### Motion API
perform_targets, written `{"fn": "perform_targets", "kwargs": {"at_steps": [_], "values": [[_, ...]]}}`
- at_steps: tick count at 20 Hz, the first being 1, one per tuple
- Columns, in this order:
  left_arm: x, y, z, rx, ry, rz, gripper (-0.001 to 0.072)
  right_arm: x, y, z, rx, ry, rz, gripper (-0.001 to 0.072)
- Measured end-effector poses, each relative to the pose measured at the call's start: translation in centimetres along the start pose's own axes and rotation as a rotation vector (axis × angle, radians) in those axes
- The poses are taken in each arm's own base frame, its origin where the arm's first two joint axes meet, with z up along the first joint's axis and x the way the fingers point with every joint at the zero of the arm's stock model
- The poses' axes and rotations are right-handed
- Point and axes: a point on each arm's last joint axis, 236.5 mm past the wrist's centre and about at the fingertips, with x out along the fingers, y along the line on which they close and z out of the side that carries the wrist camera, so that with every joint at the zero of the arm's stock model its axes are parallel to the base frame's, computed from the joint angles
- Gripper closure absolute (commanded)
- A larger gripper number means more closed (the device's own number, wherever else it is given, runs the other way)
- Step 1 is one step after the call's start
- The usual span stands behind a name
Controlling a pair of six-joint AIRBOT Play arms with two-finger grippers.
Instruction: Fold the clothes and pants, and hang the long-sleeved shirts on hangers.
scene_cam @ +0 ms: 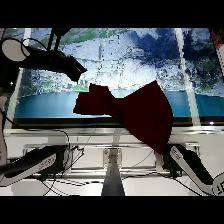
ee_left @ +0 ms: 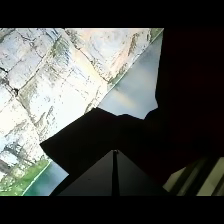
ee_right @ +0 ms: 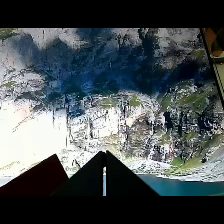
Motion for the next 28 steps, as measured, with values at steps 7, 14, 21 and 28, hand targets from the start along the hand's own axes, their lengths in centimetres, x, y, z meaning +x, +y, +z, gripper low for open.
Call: {"fn": "perform_targets", "kwargs": {"at_steps": [7, 14, 21, 28], "values": [[0.3, 5.7, -8.2, 0.030, 0.335, 0.166, 0.0640, 1.7, 0.9, -0.2, -0.005, 0.009, 0.052, 0.0687], [0.5, 12.5, -17.0, -0.440, 0.434, 0.266, 0.0117, 3.2, 1.8, -1.7, 0.006, 0.077, 0.104, 0.0697], [6.2, 11.5, -20.2, -0.737, 0.406, 0.038, 0.0099, 9.5, 1.3, -5.1, -0.018, 0.273, 0.154, 0.0696], [11.9, 9.5, -20.2, -0.727, 0.360, -0.170, 0.0104, 14.2, 0.4, -7.9, -0.042, 0.345, 0.170, 0.0697]]}}
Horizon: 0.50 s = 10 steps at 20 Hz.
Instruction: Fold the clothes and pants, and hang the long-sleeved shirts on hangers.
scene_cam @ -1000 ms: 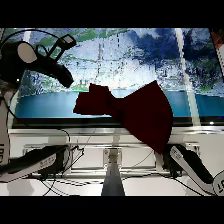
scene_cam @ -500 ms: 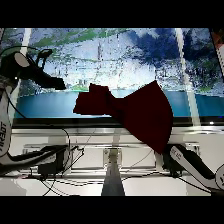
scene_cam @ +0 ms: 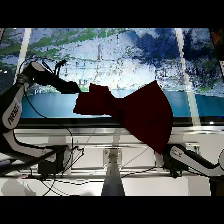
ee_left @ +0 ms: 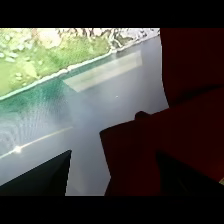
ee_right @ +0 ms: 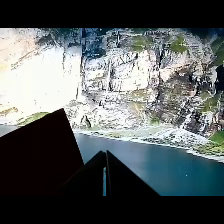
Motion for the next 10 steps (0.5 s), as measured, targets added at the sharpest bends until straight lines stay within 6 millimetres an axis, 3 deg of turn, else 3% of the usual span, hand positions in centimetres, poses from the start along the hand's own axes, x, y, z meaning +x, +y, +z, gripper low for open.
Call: {"fn": "perform_targets", "kwargs": {"at_steps": [2, 6, 7, 8, 9, 10], "values": [[0.7, -0.4, -0.1, 0.035, 0.011, -0.028, 0.0231, 1.6, -1.1, -1.4, 0.004, 0.038, -0.011, 0.0697], [1.6, -1.3, -0.5, 0.122, 0.036, -0.054, 0.0240, 5.1, -3.0, -6.8, 0.068, 0.172, -0.001, 0.0697], [1.9, -1.5, -0.5, 0.143, 0.043, -0.057, 0.0278, 5.9, -3.2, -8.5, 0.091, 0.213, 0.011, 0.0697], [2.1, -1.7, -0.6, 0.161, 0.049, -0.059, 0.0484, 6.9, -3.0, -10.3, 0.119, 0.254, 0.034, 0.0695], [2.4, -1.8, -0.8, 0.180, 0.058, -0.053, 0.0639, 7.8, -2.7, -12.0, 0.140, 0.292, 0.057, 0.0614], [2.5, -2.1, -0.9, 0.192, 0.065, -0.057, 0.0646, 8.8, -2.2, -13.8, 0.162, 0.329, 0.086, 0.0389]]}}
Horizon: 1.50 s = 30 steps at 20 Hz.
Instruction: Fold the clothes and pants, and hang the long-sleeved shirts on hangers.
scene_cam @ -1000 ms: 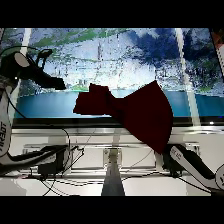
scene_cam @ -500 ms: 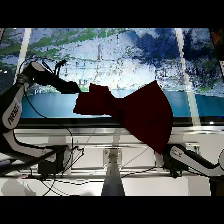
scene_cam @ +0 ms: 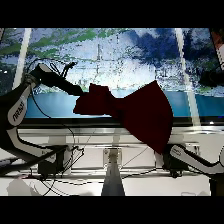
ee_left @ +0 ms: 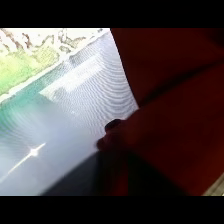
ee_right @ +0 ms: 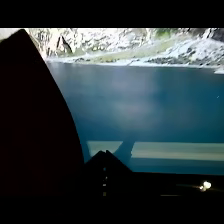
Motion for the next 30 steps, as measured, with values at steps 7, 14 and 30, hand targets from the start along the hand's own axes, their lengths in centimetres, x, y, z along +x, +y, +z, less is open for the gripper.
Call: {"fn": "perform_targets", "kwargs": {"at_steps": [7, 14, 30], "values": [[-1.9, -1.8, 2.7, 0.094, -0.035, -0.004, 0.0682, 9.2, 0.9, -5.2, 0.149, 0.111, 0.102, 0.0221], [-10.9, -6.7, 7.6, 0.288, -0.206, 0.086, 0.0682, 14.7, 3.0, -8.2, 0.262, 0.276, 0.261, 0.0223], [-21.7, -13.9, 9.3, 0.465, -0.482, 0.263, 0.0683, 17.9, 15.5, -1.8, -0.115, 0.135, 0.363, 0.0696]]}}
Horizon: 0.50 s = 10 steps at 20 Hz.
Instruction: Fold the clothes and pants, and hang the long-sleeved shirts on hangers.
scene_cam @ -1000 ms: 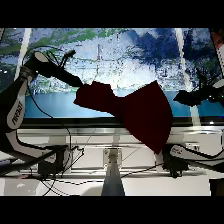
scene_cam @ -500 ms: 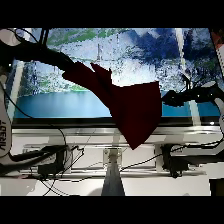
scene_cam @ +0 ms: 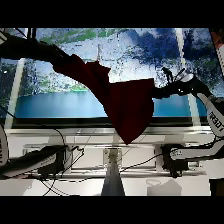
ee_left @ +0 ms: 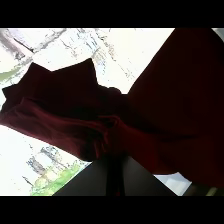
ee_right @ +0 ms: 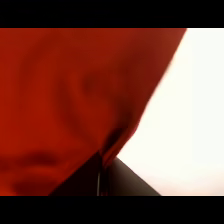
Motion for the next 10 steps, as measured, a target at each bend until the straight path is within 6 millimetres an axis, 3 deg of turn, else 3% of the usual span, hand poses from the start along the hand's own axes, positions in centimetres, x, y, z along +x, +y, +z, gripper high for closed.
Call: {"fn": "perform_targets", "kwargs": {"at_steps": [2, 5, 8, 10], "values": [[-1.2, 0.8, 0.7, -0.002, -0.037, 0.044, 0.0683, -2.3, 1.6, 3.8, -0.064, -0.097, -0.008, 0.0696], [-4.5, 2.6, 2.0, -0.004, -0.120, 0.152, 0.0683, -8.3, 4.3, 10.4, -0.180, -0.300, -0.053, 0.0696], [-9.7, 4.2, 3.5, 0.002, -0.228, 0.297, 0.0683, -15.9, 7.8, 15.5, -0.283, -0.523, -0.101, 0.0696], [-13.4, 4.4, 4.1, 0.012, -0.289, 0.388, 0.0683, -20.5, 9.8, 17.3, -0.336, -0.641, -0.131, 0.0696]]}}
